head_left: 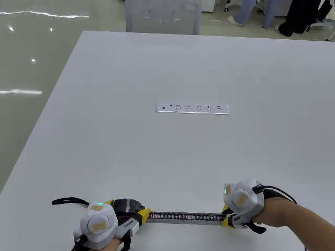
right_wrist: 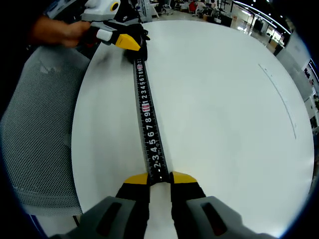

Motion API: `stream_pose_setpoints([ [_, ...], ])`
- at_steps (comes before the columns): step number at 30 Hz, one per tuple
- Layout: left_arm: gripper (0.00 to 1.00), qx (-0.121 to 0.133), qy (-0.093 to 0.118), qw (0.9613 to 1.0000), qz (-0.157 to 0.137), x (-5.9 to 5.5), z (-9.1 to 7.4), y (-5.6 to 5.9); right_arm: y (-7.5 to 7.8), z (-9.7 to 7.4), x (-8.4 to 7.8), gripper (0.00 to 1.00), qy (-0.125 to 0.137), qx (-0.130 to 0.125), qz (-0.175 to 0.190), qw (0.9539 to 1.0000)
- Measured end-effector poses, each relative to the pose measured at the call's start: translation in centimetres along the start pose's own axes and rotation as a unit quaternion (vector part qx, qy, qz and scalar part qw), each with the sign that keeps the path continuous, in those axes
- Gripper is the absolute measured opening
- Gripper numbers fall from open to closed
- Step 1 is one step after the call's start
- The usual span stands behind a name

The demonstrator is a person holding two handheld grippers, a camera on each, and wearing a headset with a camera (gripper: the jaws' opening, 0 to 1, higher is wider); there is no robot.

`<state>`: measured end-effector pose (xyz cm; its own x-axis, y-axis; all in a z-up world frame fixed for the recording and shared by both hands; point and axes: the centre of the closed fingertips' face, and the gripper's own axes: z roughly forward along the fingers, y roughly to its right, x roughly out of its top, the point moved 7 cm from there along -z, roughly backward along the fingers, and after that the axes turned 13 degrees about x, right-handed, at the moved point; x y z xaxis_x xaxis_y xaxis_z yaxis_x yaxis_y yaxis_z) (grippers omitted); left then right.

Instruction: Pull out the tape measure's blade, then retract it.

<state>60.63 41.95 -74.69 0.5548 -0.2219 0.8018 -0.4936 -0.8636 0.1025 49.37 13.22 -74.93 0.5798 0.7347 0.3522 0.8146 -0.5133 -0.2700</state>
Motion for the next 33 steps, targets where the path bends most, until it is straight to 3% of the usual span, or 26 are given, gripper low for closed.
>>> stream_pose_setpoints([
  [9,0.63,-0.005,0.000,1.0000,0.008,0.01,-0.09,0.13,-0.07,0.01,-0.09,0.14,0.014,0.002,0.022,0.9997],
  [12,0.63,-0.006,0.001,1.0000,0.007,0.00,-0.09,0.08,-0.22,0.11,0.04,0.14,0.004,-0.006,-0.001,1.0000],
  [21,0.63,-0.012,-0.001,0.9999,0.004,0.02,-0.14,-0.01,-0.20,0.07,-0.03,0.14,0.014,-0.007,0.012,0.9998],
  [29,0.64,-0.006,0.002,0.9998,0.017,-0.03,-0.10,0.26,-0.10,0.15,-0.10,0.14,0.022,-0.003,0.022,0.9995],
  [31,0.65,0.003,-0.001,0.9995,0.031,-0.01,-0.14,0.49,-0.09,0.13,-0.06,0.14,0.023,-0.003,0.025,0.9994],
  [33,0.65,0.014,-0.007,0.9997,0.021,0.04,-0.18,0.44,-0.12,0.09,-0.03,0.14,0.023,-0.004,0.026,0.9994],
])
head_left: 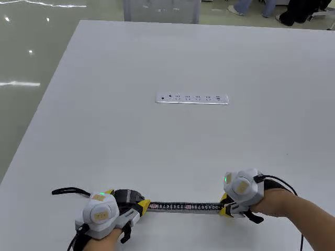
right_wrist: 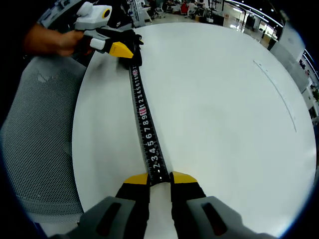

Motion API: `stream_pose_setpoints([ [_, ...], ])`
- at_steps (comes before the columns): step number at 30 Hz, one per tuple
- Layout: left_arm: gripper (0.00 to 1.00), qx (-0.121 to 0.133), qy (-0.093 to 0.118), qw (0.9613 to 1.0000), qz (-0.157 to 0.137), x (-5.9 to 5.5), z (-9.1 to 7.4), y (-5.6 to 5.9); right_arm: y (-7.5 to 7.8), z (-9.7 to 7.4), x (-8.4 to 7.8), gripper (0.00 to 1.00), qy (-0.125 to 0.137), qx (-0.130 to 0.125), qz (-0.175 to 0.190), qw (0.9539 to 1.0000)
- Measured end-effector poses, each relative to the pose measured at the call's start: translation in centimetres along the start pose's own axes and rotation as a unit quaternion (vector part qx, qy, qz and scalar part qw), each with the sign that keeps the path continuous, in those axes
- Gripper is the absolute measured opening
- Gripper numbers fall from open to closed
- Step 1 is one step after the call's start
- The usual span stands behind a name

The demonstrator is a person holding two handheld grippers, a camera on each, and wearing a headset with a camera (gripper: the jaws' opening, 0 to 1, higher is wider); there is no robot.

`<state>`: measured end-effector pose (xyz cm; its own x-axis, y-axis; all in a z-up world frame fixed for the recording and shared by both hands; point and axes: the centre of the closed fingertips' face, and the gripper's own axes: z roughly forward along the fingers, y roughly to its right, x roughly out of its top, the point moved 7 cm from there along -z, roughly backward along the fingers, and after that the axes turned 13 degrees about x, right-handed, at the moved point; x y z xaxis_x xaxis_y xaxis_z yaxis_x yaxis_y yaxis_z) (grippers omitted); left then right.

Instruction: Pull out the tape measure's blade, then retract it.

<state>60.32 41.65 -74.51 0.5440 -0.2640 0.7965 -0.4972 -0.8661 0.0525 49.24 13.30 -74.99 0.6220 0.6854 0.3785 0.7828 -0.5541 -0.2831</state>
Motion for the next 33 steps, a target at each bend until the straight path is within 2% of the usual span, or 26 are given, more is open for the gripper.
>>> stream_pose_setpoints([
  [1,0.65,0.005,0.002,1.0000,0.000,0.1,0.0,0.0,0.0,0.0,0.0,0.14,0.001,0.000,0.000,1.0000],
  [3,0.65,0.018,-0.013,0.9997,-0.006,0.0,-0.3,0.1,0.0,0.0,0.0,0.14,0.002,0.000,0.002,1.0000],
  [8,0.65,0.049,-0.037,0.9969,-0.050,-0.2,-0.7,0.1,0.0,0.0,0.0,0.14,0.007,0.001,0.005,1.0000],
  [12,0.63,0.056,-0.024,0.9975,-0.035,-0.1,-1.0,0.3,0.1,0.0,-0.1,0.14,0.008,0.001,0.006,0.9999],
  [22,0.59,0.028,-0.028,0.9989,-0.023,-0.1,-1.0,-0.2,-0.1,0.0,0.0,0.14,0.016,0.001,0.006,0.9999],
  [33,0.58,0.020,-0.031,0.9990,-0.023,-0.1,-1.1,-0.3,-0.1,0.2,0.3,0.14,0.018,0.003,0.002,0.9998],
])
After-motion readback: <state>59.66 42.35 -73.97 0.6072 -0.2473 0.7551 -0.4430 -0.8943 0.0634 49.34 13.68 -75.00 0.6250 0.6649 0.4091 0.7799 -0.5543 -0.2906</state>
